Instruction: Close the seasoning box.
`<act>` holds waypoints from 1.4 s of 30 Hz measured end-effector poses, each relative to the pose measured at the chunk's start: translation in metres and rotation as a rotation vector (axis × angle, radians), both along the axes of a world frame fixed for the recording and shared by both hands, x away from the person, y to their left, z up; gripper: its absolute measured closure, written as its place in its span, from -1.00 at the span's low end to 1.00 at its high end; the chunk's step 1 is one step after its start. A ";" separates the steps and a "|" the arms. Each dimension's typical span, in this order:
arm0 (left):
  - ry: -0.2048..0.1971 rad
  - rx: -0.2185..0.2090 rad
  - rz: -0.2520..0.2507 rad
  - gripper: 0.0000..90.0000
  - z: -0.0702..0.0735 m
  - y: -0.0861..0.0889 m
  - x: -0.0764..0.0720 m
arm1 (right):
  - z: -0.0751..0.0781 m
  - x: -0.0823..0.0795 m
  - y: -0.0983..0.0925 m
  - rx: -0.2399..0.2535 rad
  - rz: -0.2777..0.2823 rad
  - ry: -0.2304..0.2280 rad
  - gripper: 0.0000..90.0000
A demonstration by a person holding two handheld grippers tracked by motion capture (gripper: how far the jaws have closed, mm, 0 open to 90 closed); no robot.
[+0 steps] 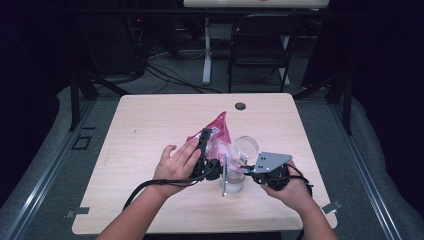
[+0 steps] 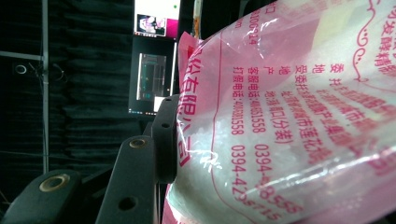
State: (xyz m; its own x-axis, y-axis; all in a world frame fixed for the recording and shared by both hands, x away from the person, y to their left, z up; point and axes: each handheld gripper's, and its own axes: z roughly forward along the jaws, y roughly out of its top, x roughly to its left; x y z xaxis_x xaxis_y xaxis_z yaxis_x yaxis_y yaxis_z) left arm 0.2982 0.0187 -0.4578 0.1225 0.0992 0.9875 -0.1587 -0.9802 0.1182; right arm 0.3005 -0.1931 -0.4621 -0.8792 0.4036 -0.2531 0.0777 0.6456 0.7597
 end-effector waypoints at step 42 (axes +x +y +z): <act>0.000 -0.006 0.005 0.38 0.003 0.002 0.001 | 0.003 -0.003 0.004 -0.001 0.026 0.002 1.00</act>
